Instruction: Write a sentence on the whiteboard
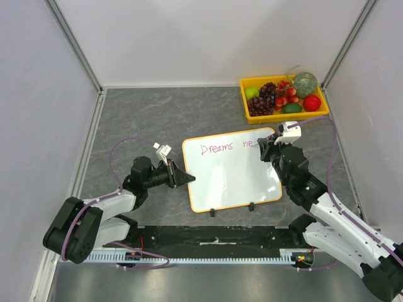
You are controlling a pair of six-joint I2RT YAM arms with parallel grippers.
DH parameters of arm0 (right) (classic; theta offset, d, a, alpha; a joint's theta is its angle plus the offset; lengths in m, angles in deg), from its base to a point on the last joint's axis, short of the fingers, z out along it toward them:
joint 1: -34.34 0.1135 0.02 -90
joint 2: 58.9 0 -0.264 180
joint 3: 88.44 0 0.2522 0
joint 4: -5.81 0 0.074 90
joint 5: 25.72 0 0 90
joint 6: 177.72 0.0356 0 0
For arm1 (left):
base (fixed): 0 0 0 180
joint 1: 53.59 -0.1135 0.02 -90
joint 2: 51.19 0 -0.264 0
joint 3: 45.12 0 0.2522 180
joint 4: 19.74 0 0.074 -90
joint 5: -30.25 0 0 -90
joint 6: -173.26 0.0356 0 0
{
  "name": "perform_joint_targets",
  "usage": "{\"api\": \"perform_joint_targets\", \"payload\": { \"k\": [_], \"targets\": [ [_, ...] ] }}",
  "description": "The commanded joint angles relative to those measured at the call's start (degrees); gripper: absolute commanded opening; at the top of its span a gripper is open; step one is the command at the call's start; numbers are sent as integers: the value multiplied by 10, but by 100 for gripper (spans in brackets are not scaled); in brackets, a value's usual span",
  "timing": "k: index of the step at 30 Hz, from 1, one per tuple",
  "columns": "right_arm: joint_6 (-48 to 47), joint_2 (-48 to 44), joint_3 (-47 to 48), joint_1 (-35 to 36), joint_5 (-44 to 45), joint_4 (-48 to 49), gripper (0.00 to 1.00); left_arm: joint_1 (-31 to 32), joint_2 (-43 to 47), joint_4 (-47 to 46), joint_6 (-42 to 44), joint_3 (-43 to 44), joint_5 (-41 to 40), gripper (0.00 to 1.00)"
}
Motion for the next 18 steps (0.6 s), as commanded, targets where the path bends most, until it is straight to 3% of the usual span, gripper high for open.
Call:
{"api": "perform_joint_targets", "payload": {
  "k": [1, 18],
  "targets": [
    [-9, -7, 26, -3, 19, -9, 0, 2, -7, 30, 55, 0, -40, 2],
    [-16, 17, 56, -4, 21, 0, 0, 2, -6, 31, 55, 0, -40, 2]
  ]
}}
